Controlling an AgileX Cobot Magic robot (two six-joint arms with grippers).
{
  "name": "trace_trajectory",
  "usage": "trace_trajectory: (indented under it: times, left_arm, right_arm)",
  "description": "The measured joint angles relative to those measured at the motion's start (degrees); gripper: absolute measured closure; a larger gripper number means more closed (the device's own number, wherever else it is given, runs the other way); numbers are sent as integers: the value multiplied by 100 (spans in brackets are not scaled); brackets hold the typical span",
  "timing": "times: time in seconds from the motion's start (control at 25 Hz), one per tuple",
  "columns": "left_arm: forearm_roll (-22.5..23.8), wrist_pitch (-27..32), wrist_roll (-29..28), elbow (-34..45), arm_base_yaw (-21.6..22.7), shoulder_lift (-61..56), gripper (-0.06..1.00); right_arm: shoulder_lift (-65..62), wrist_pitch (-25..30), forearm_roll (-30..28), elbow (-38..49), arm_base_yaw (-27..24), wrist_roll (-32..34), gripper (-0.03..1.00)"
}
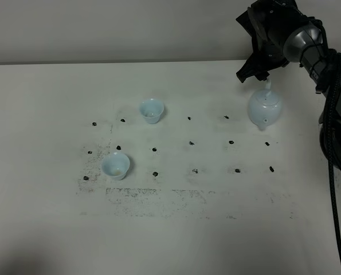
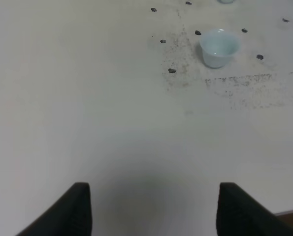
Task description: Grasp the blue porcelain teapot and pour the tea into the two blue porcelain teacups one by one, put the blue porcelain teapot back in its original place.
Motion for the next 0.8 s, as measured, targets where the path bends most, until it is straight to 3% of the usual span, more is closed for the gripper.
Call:
trace_trajectory:
  times: [0.8]
  left_arm:
    - [0,0,0,0,0,0,38]
  right_arm:
    - [-6,0,390,0,-82,152,41]
